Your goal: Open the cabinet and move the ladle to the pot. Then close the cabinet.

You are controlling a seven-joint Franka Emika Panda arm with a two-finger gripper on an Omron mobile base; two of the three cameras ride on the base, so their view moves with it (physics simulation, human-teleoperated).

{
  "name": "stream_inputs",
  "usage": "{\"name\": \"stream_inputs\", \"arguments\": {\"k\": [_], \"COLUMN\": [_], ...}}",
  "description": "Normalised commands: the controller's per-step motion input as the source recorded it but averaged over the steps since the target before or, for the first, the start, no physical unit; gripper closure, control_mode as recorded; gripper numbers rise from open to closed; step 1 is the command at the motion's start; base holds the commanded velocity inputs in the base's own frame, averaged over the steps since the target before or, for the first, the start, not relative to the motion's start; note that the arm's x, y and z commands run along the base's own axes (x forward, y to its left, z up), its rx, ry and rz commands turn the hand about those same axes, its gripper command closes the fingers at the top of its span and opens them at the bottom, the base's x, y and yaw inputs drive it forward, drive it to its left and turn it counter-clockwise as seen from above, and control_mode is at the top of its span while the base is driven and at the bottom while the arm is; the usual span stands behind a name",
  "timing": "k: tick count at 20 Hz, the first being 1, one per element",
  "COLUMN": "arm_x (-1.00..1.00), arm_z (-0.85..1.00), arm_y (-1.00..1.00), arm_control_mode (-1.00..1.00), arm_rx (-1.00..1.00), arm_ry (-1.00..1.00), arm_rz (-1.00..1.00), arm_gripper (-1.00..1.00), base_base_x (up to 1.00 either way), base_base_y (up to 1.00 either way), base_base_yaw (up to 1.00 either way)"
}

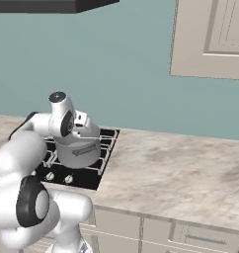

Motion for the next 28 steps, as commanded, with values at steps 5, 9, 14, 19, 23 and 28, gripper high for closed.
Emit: {"name": "stream_inputs", "arguments": {"k": [5,9,14,19,23,28], "arm_x": [0.42,0.34,0.02,0.00,0.02,-0.04], "arm_z": [-0.10,-0.06,-0.14,-0.32,-0.34,-0.28], "arm_y": [0.00,0.00,0.00,0.05,0.17,0.25], "arm_control_mode": [-1.00,-1.00,-1.00,-1.00,-1.00,-1.00], "arm_rx": [0.00,0.00,0.00,0.00,0.00,0.00], "arm_ry": [0.00,0.00,0.00,0.00,0.00,0.00], "arm_rz": [0.00,0.00,0.00,0.00,0.00,0.00], "arm_gripper": [1.00,1.00,1.00,1.00,1.00,-1.00], "base_base_x": [0.00,0.00,0.00,0.00,0.00,0.00], "base_base_y": [0.00,0.00,0.00,0.00,0.00,0.00], "base_base_yaw": [0.00,0.00,0.00,0.00,0.00,0.00]}}
